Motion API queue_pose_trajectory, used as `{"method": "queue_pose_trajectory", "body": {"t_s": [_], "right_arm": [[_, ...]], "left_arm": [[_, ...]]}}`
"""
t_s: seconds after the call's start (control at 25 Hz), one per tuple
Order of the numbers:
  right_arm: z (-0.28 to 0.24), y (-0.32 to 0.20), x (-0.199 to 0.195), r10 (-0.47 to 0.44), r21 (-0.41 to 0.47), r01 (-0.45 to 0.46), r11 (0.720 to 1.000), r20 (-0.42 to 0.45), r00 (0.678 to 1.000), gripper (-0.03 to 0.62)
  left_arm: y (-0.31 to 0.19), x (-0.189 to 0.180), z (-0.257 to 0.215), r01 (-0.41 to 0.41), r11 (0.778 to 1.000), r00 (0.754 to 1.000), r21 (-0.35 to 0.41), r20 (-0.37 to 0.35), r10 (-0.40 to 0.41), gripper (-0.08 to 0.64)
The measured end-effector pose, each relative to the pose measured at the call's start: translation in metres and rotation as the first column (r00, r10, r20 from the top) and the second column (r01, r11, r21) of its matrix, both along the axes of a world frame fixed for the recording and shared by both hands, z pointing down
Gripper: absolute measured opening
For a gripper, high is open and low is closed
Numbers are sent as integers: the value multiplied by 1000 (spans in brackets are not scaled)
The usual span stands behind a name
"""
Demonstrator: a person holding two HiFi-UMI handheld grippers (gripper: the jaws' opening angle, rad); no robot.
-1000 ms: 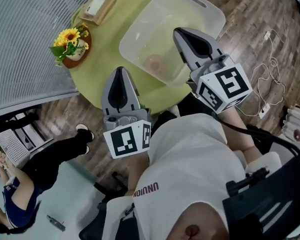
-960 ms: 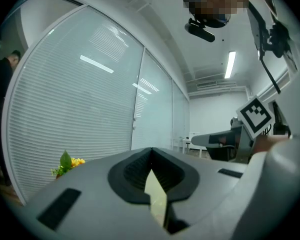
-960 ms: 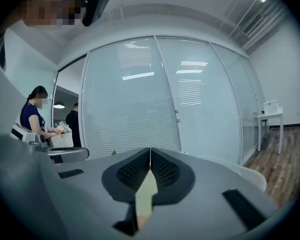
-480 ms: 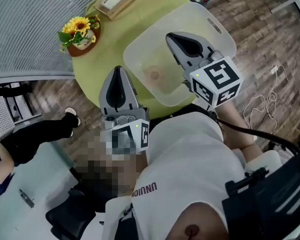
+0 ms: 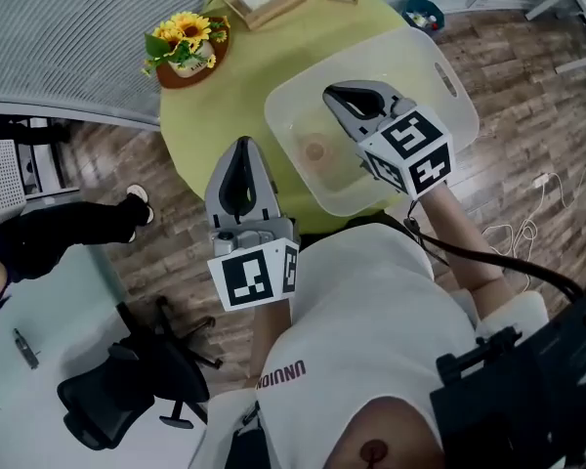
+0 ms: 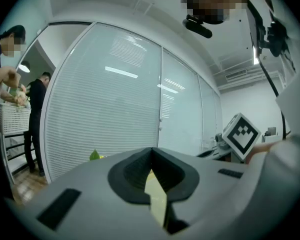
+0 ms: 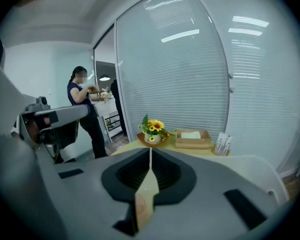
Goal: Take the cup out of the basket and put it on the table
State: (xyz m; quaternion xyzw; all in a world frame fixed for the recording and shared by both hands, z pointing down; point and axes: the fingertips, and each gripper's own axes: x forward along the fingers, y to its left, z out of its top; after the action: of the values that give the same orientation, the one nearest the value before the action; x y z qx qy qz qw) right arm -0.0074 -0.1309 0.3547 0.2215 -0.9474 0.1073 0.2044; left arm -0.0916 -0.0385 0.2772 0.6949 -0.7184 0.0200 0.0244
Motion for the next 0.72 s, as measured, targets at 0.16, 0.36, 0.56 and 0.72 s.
{"method": "queue_pose_trajectory", "body": {"t_s": [0.16, 0.36, 0.56, 0.72], "right_arm": [[19, 4, -12, -65, -51, 63, 997, -41, 997, 26], [38, 12, -22, -130, -76, 122, 990, -110, 985, 91], [60, 16, -26, -179, -104, 161, 981, -191, 965, 117], [75, 22, -27, -196, -123, 171, 978, -235, 952, 123]], "left_arm": [[-2, -8, 6, 0, 1000, 1000, -11, -3, 0, 11], [-3, -9, 19, -28, 999, 999, -30, -16, 28, 11], [-8, -13, 28, -61, 997, 998, -50, -30, 59, 11], [-6, -16, 30, -72, 996, 997, -52, -38, 70, 11]]}}
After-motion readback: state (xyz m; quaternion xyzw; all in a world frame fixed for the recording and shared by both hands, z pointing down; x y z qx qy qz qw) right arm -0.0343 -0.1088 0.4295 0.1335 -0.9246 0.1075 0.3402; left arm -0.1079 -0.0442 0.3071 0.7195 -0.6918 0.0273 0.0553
